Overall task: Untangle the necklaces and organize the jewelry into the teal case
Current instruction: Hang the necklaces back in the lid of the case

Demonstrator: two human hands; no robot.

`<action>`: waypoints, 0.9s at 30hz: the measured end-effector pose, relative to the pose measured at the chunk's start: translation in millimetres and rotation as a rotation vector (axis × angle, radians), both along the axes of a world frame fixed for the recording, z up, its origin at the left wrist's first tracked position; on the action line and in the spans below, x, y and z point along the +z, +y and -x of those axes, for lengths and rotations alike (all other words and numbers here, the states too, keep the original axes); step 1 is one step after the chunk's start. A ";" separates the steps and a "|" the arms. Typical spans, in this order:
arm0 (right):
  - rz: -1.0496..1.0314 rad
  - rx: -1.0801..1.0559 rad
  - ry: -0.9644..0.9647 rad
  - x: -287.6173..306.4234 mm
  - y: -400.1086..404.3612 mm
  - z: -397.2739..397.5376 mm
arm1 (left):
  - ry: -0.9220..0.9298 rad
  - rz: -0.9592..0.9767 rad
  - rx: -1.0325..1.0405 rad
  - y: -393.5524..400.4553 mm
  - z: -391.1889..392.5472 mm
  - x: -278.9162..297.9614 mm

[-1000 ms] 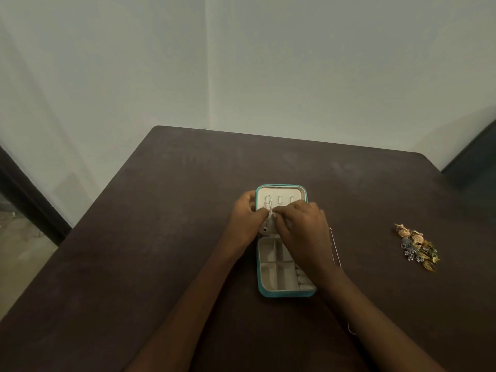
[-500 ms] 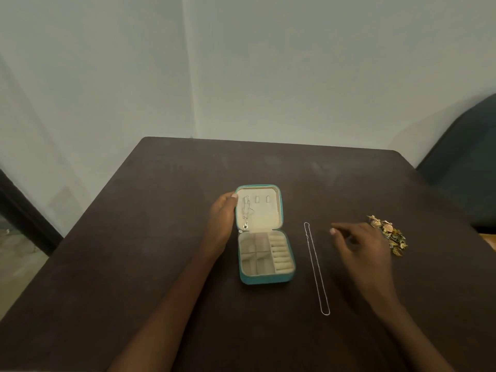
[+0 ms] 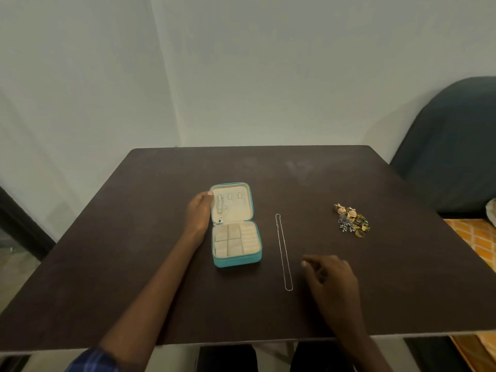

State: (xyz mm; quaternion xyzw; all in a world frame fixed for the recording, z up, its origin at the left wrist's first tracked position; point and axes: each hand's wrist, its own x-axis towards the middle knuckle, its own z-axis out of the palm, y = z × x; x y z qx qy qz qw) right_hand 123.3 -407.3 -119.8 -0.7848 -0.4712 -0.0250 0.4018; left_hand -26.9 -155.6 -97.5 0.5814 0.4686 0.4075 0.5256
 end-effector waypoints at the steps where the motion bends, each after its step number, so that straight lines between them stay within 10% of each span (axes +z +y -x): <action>1: 0.009 0.004 0.008 -2.1 -1.1 2.4 | -0.013 0.013 -0.005 0.2 0.7 0.9; 27: 0.056 0.282 -0.251 4.2 37.3 51.0 | -0.040 0.024 -0.044 -7.9 10.3 2.6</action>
